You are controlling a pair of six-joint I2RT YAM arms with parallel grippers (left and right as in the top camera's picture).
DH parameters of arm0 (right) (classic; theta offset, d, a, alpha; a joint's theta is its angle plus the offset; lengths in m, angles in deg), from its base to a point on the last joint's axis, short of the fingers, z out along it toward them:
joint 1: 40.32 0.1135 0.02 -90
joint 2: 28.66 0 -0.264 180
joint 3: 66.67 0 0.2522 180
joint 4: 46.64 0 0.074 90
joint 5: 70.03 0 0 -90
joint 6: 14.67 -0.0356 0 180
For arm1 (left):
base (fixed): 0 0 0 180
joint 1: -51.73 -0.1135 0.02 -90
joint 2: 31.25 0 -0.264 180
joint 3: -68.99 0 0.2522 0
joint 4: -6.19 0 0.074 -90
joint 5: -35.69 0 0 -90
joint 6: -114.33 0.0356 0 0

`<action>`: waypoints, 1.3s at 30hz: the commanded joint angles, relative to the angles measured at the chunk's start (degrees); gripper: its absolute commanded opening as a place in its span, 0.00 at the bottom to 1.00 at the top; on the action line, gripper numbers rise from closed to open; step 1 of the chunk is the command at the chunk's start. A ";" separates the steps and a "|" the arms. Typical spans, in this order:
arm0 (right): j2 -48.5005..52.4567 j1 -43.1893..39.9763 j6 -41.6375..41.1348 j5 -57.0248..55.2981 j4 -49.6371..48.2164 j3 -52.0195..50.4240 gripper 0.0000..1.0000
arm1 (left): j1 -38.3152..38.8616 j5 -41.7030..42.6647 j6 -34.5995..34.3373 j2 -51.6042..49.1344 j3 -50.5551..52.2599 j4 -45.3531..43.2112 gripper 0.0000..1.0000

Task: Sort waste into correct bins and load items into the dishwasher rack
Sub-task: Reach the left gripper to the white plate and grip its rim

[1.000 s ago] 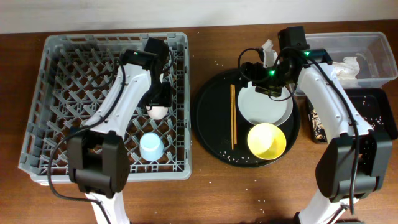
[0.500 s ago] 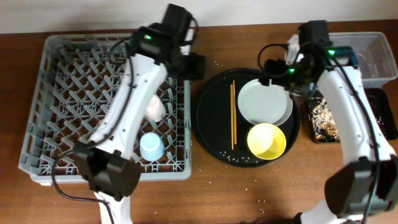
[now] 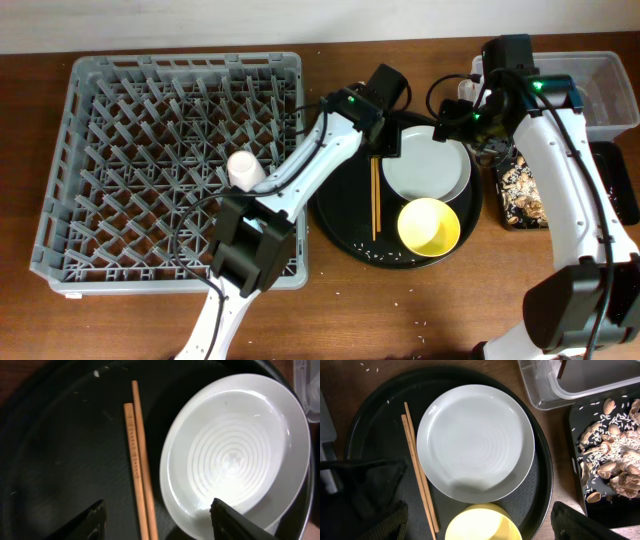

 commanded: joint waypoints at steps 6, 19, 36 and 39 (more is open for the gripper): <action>-0.28 -0.15 -0.50 -1.68 0.20 0.76 0.92 | 3.37 4.00 -1.53 -6.64 -0.33 -3.91 0.54; -0.28 -0.15 -0.50 -1.68 0.44 0.76 0.92 | 4.31 0.33 -1.49 -6.86 -0.07 -3.43 0.30; -0.31 -0.15 -0.52 -2.51 -1.11 0.83 0.98 | -0.33 -2.01 -0.87 -4.96 0.07 -3.30 0.01; -0.31 -0.15 -0.52 -2.51 -1.09 0.83 0.98 | -3.61 -2.05 3.67 -0.26 0.07 -3.34 0.01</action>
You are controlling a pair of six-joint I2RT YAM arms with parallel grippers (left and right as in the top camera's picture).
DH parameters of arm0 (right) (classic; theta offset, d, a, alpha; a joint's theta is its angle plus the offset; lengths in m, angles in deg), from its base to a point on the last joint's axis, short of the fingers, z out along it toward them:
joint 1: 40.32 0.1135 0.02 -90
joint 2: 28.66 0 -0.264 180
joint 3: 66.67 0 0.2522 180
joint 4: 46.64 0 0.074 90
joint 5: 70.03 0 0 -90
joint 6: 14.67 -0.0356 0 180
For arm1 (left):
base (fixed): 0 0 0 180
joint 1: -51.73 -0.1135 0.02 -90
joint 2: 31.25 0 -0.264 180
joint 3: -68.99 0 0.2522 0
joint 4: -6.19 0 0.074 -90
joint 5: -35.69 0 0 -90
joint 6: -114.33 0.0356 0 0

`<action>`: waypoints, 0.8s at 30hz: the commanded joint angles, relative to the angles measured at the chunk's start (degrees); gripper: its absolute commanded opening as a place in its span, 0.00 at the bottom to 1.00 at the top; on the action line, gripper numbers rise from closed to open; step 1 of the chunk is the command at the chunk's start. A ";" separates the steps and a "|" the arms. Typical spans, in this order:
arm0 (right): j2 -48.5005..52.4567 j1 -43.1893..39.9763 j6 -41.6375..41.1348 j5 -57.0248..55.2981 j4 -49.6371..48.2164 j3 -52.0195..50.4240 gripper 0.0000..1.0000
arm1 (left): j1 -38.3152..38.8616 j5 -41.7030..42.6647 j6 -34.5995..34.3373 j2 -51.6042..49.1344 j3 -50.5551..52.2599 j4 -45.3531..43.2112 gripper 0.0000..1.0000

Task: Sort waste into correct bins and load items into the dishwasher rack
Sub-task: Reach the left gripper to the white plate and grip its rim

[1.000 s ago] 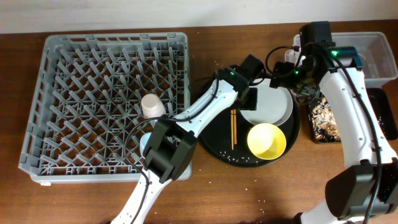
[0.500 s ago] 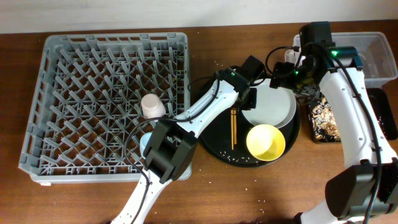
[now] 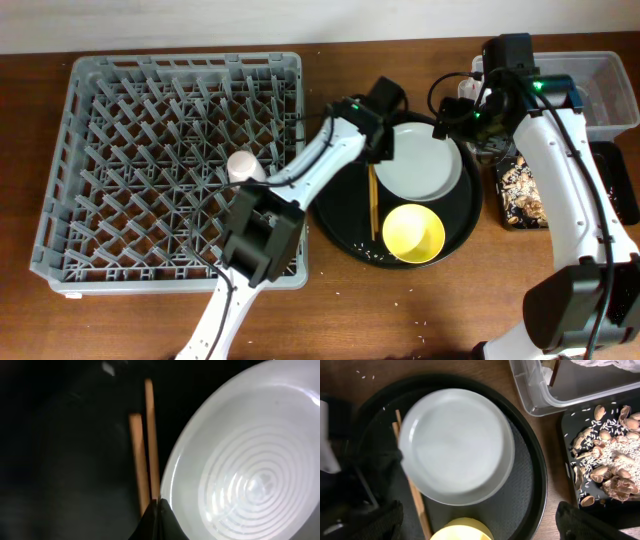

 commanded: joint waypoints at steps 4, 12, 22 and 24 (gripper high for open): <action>-0.31 -0.15 -0.50 -0.90 -0.15 0.81 0.99 | -3.30 -1.49 5.90 6.32 0.07 1.90 0.01; -0.31 -0.15 -0.48 -0.90 0.11 0.81 0.99 | -2.43 -1.44 5.86 1.75 0.09 2.86 0.36; -0.31 -0.15 -0.48 -0.92 0.07 0.81 1.00 | -1.68 -1.44 5.84 -0.90 0.09 1.29 0.25; -0.31 -0.15 -0.48 -0.92 0.07 0.81 1.00 | -0.87 -1.49 5.86 -0.90 0.09 1.14 0.19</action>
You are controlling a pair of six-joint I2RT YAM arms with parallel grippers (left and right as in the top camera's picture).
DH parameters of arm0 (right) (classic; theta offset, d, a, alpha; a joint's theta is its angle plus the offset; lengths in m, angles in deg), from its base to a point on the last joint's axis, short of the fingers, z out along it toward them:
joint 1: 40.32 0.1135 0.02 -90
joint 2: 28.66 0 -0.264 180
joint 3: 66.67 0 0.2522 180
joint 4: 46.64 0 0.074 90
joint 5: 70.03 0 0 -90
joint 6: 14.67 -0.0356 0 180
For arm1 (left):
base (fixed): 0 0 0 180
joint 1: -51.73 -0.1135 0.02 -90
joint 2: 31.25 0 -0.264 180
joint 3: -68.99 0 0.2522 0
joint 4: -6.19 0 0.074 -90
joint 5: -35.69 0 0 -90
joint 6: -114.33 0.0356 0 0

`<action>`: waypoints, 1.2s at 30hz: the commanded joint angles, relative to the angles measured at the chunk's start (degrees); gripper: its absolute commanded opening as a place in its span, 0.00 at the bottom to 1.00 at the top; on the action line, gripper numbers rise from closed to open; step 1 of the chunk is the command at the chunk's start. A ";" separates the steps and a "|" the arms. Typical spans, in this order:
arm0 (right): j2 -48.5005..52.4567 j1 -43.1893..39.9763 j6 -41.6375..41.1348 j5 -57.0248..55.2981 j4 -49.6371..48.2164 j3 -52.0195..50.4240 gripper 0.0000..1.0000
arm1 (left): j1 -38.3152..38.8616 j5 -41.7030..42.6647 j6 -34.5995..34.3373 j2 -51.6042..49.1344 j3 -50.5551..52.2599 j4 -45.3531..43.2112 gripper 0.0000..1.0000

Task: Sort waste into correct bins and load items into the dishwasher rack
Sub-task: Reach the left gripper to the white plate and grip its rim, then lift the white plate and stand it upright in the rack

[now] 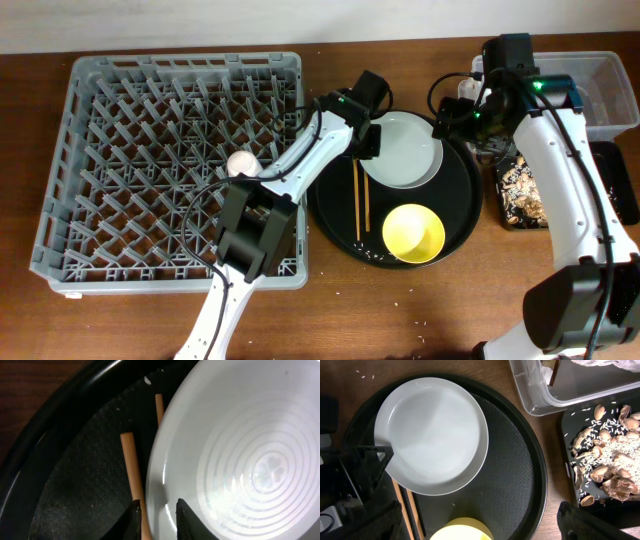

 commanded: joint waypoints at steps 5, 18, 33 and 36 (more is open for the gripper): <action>-0.31 -0.15 -0.48 -0.92 0.04 0.81 1.00 | 1.36 -0.48 0.50 -0.55 0.09 -0.85 0.01; -0.31 -0.13 -0.46 -0.92 0.72 0.81 0.99 | 3.67 -1.53 0.50 -1.31 -0.09 -2.47 0.34; -0.31 -0.13 -0.48 -1.09 0.83 0.81 0.98 | -5.42 -4.13 8.57 8.92 -7.41 3.30 0.00; -0.31 -0.13 -0.48 -1.09 0.83 0.81 0.98 | -11.52 -7.63 16.06 18.03 -7.65 3.50 0.00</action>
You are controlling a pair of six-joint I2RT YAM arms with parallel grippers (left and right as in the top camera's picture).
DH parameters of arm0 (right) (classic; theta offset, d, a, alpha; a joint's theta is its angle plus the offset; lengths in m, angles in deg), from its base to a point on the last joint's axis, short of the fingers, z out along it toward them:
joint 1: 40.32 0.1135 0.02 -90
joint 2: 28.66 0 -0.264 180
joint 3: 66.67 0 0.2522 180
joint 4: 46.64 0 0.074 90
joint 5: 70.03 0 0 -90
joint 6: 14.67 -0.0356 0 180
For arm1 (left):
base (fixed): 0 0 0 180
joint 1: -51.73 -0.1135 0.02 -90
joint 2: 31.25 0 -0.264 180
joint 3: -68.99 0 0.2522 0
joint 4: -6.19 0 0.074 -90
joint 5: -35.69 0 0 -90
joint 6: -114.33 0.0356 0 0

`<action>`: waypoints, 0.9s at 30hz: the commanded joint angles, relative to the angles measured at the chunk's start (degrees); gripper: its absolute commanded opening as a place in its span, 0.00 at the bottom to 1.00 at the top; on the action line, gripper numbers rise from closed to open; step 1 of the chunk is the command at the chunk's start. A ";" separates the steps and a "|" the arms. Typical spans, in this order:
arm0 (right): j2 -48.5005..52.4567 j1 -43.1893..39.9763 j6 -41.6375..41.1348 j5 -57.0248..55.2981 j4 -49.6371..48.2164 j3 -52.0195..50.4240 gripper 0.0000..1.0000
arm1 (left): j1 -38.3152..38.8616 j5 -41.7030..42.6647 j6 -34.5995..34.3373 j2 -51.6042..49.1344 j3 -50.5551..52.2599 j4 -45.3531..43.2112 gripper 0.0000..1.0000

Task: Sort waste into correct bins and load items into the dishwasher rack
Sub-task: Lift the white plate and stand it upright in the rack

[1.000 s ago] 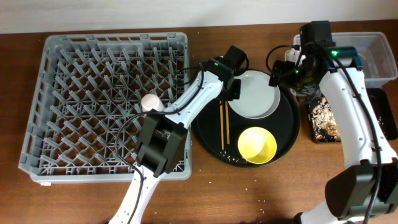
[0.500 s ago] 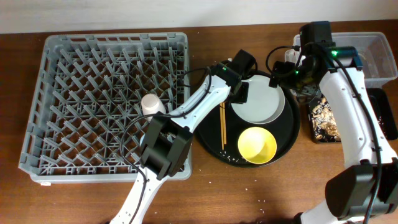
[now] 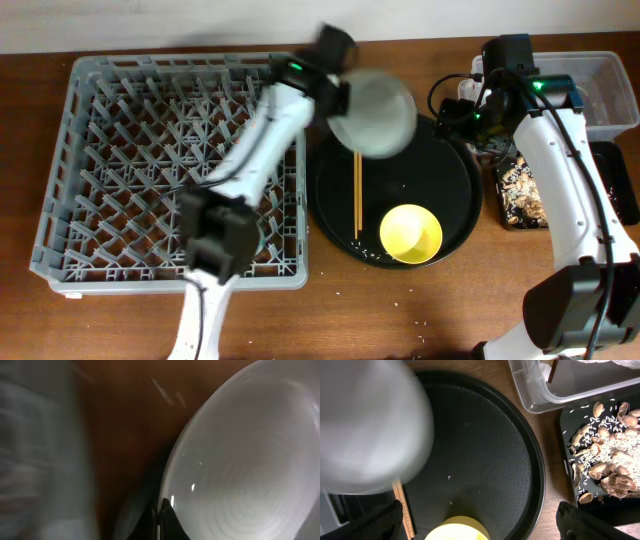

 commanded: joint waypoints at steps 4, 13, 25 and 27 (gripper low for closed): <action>-0.31 -0.13 -0.46 -0.85 0.20 0.81 0.99 | -5.64 -31.50 17.05 16.59 -2.19 0.26 0.00; -0.31 -0.13 -0.48 -0.85 0.20 0.81 0.99 | -5.38 -69.13 18.53 3.58 -2.08 1.62 0.00; -0.31 -0.13 -0.46 -0.85 0.20 0.81 0.99 | -9.03 -51.10 17.25 2.01 -2.08 4.24 0.01; -0.31 -0.13 -0.48 -0.85 0.20 0.81 0.99 | -9.03 -47.89 17.25 1.05 -2.08 7.21 0.48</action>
